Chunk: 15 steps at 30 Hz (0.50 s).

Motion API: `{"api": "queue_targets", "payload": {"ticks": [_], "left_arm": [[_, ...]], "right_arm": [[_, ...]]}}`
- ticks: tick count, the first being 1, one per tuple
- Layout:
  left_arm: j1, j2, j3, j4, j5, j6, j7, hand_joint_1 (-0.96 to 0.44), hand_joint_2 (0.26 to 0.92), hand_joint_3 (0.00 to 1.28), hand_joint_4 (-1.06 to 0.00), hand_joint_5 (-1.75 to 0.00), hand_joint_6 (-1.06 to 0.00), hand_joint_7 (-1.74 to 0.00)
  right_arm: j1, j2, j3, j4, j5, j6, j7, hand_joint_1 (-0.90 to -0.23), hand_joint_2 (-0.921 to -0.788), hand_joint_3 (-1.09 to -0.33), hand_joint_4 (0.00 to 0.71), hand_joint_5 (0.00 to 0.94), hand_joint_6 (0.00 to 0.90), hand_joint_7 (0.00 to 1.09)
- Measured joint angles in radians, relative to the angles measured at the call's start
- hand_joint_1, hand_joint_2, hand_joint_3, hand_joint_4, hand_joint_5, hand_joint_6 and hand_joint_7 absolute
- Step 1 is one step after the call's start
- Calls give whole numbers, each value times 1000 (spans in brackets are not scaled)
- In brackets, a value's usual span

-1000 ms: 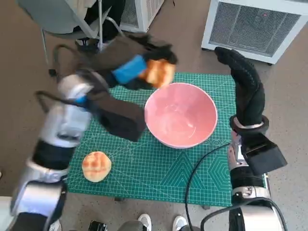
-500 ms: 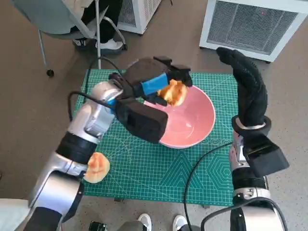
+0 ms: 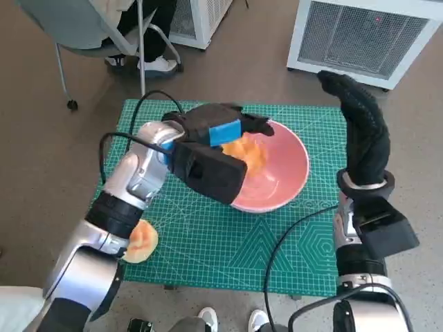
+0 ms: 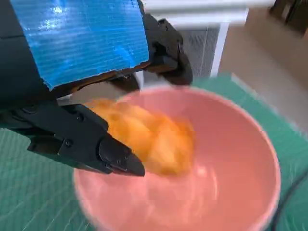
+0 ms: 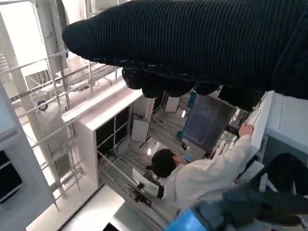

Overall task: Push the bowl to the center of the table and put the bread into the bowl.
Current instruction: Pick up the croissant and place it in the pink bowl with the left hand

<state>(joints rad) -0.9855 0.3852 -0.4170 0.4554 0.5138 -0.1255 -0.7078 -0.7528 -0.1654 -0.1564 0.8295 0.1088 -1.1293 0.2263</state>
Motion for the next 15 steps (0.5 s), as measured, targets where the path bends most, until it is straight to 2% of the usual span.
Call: {"api": "queue_targets", "payload": {"ticks": [8,15], "left_arm": [[100,102,68,-265,-51,75,-89,-442,816,12,1,1,-76,-111],[230,223,172,-485,-99,142,-148,-359,808,3,1,1,-103,-90]], "right_arm": [[1,0,4,-1,-3,0,-11,-584,-921,-784,361,0,164,373],[1,6,11,-1,-3,4,-12,-579,-921,-785,362,0,164,373]]}}
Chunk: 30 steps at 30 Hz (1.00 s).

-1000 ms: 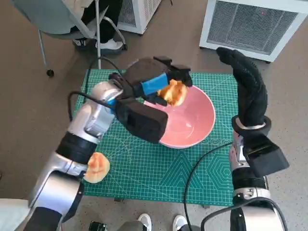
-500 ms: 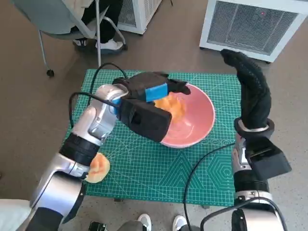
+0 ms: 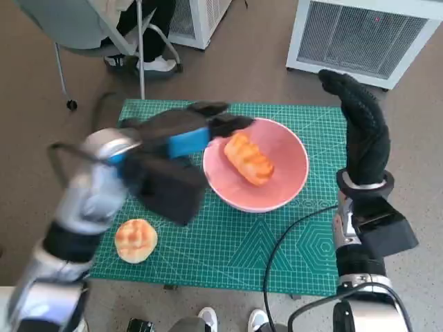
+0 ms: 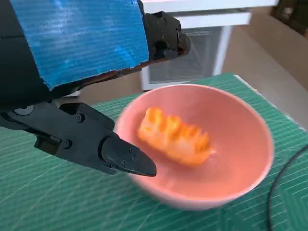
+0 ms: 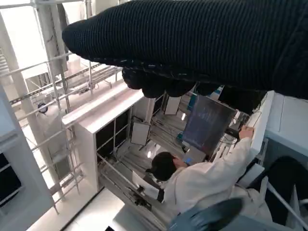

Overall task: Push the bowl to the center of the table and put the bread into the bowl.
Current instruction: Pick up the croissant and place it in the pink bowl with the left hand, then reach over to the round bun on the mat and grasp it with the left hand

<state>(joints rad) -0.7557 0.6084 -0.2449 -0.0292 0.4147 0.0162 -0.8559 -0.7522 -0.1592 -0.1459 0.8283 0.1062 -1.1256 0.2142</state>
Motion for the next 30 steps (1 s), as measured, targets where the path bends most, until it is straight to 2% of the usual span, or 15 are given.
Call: {"api": "queue_targets", "payload": {"ticks": [7,13,22,30], "left_arm": [[139,133,142,-182,-62,29,-26,-268,792,0,-49,-8,-191,-58],[269,226,236,-262,-71,22,-25,-237,780,0,-92,-11,-238,-39],[464,328,318,-354,-82,34,-60,-226,781,1,-107,-4,-258,-22],[588,369,355,-413,-103,74,-87,-224,786,3,-107,-1,-256,-10]], "right_arm": [[0,7,7,-2,6,4,1,-565,-921,-786,362,0,164,373],[-1,12,12,1,10,5,9,-565,-921,-785,365,2,163,373],[-4,26,20,3,35,14,37,-572,-921,-778,373,5,165,373],[-10,28,26,3,49,32,57,-580,-921,-778,379,7,169,375]]}}
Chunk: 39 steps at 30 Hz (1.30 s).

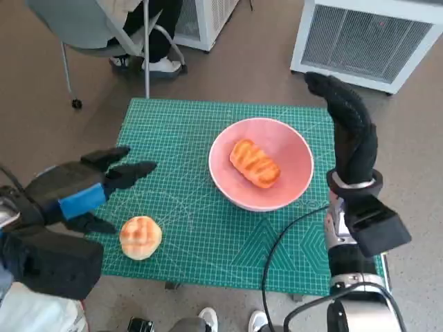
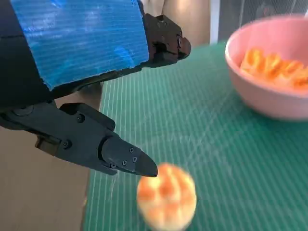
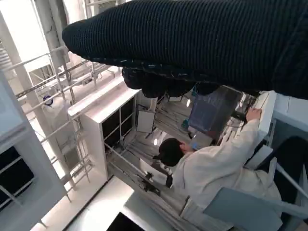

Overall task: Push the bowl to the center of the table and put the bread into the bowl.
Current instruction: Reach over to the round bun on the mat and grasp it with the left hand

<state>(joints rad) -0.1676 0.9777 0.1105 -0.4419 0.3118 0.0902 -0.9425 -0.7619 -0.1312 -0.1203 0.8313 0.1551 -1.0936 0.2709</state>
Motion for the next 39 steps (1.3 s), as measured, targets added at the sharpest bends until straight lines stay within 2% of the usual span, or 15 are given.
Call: {"api": "queue_targets", "payload": {"ticks": [10,22,31,35,39], "left_arm": [[85,-4,-33,-15,0,25,0,-180,767,0,-112,-2,-251,-2],[91,-4,-116,6,18,25,3,-185,757,0,-112,0,-242,0],[87,-26,-199,89,82,-3,55,-190,760,2,-134,-7,-255,-7],[83,-58,-243,141,115,-15,91,-126,773,6,-213,-15,-336,-25],[73,-93,-284,203,151,-33,136,-41,831,22,-464,-18,-549,-48]], "right_arm": [[-5,0,1,0,4,18,16,-587,-921,-778,382,6,169,372],[-7,1,0,-6,9,28,29,-591,-921,-773,382,4,167,368],[-7,-1,-3,-6,8,29,30,-587,-921,-773,382,3,168,367],[-7,-1,-6,-6,7,29,30,-587,-921,-773,382,3,170,368],[-7,-2,-8,-6,6,28,30,-590,-921,-772,382,3,171,367]]}}
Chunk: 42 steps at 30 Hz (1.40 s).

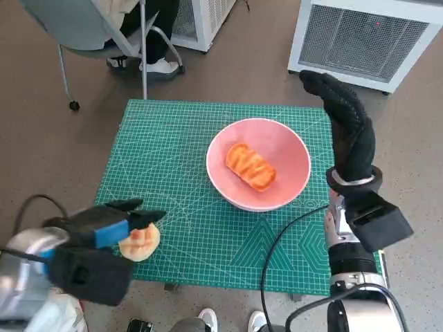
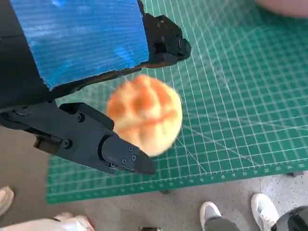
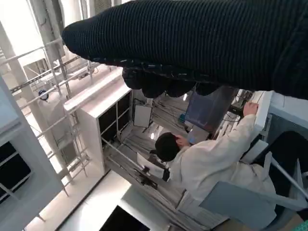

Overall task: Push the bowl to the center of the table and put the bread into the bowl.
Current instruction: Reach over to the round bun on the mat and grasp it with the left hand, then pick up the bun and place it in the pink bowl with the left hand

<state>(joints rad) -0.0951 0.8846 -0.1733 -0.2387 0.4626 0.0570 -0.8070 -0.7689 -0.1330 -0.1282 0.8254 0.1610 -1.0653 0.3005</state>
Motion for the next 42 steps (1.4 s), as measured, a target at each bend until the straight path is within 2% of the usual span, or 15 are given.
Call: {"api": "queue_targets", "payload": {"ticks": [1,3,4,5,6,9,12,18,28,33,42], "left_arm": [[-2,-5,-7,14,7,-5,9,-30,841,25,-519,-24,-594,-59],[-7,-16,-16,42,15,-22,29,3,872,32,-696,-61,-739,-103],[-10,-19,-18,55,17,-33,40,3,882,49,-673,-291,-716,-327],[-15,-21,-19,65,20,-45,51,2,896,78,-634,-628,-676,-659],[-19,-22,-19,74,23,-56,63,2,905,114,-575,-901,-646,-857],[-33,-24,-12,107,27,-107,113,2,915,94,-561,-1184,-698,-988],[-41,-26,4,143,21,-164,167,2,918,88,-556,-1299,-721,-1005],[-51,-26,45,171,-29,-224,192,3,920,82,-573,-1366,-726,-980],[-136,-26,141,154,-107,-217,193,3,917,83,-584,-1402,-738,-923],[-194,-31,180,126,-126,-189,207,3,917,44,-623,-1368,-790,-856],[-369,-79,201,77,-129,-102,241,3,897,40,-710,-1157,-768,-1005]], "right_arm": [[0,0,0,0,-1,0,0,-590,-921,-772,382,3,171,367],[0,0,-1,0,-3,-1,0,-590,-921,-772,382,2,171,367],[0,0,-2,0,-4,-2,-1,-590,-921,-772,382,2,172,367],[0,-1,-2,0,-5,-2,-1,-590,-921,-771,382,2,172,367],[0,-1,-3,0,-7,-3,-2,-590,-921,-771,382,2,172,366],[0,0,-3,0,-10,-4,-7,-591,-921,-772,382,2,172,366],[0,0,-3,0,-12,-5,-14,-592,-921,-772,382,2,172,366],[0,-1,-3,3,-12,-7,-19,-592,-921,-772,382,1,172,366],[0,-1,-3,5,-11,-12,-19,-580,-921,-772,381,1,173,364],[0,-1,-4,5,-9,-13,-18,-582,-921,-772,383,2,174,362],[-3,-2,-7,11,-7,-15,-18,-583,-921,-771,389,4,180,361]]}}
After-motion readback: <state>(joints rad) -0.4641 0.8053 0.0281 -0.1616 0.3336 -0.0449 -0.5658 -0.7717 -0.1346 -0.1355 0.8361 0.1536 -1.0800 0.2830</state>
